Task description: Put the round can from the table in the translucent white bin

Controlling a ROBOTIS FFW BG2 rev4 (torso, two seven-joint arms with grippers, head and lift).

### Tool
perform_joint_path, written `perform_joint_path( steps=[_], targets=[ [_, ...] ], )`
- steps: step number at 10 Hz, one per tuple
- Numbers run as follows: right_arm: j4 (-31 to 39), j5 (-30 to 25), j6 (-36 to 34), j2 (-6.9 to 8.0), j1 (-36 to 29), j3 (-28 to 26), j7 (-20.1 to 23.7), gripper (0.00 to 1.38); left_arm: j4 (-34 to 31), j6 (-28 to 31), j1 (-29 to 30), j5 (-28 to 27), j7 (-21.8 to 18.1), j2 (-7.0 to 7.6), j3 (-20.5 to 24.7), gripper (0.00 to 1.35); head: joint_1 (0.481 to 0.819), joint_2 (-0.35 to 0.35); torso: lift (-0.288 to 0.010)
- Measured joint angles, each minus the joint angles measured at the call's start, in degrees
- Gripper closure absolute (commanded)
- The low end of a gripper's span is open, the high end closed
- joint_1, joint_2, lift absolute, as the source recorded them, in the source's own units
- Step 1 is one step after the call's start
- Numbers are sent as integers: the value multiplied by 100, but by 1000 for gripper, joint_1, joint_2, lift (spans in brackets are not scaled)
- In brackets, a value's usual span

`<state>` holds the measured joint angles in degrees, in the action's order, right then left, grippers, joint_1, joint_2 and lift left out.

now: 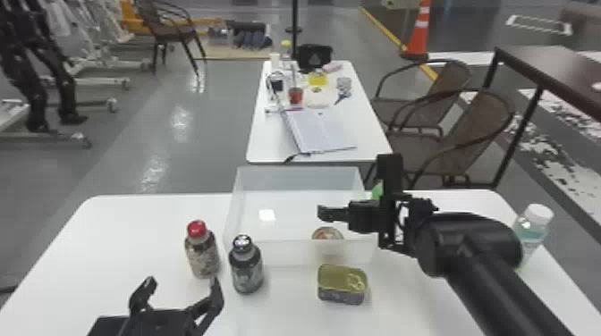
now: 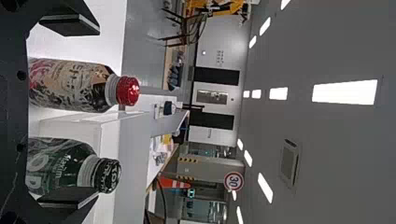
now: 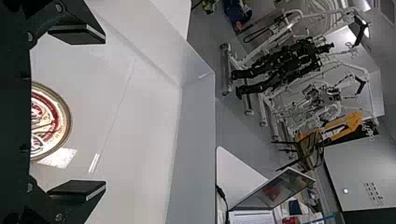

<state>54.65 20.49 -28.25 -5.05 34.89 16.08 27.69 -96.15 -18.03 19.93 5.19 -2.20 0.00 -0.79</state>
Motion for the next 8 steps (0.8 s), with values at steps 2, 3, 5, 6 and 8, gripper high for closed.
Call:
perform_joint_path(
  steps=[2, 3, 5, 6, 8],
  targets=[
    [60, 1, 47, -10, -23, -5, 0, 173, 0, -7, 2, -1, 0, 0, 0, 98, 549, 0, -100],
    [273, -106, 71, -24, -99, -71, -5, 173, 0, -16, 2, -13, 0, 0, 0, 98, 549, 0, -100],
    [1179, -507, 92, -60, -485, -380, -278, 180, 0, -33, 0, -43, 0, 0, -9, 98, 549, 0, -100],
    [1747, -588, 183, -69, -795, -526, -495, 180, -5, -36, 0, -60, 0, 0, -9, 98, 549, 0, -100],
    [2774, -746, 751, -128, -1560, -660, -760, 180, -28, -25, 1, -87, 0, 0, -9, 98, 549, 0, -100]
  ],
)
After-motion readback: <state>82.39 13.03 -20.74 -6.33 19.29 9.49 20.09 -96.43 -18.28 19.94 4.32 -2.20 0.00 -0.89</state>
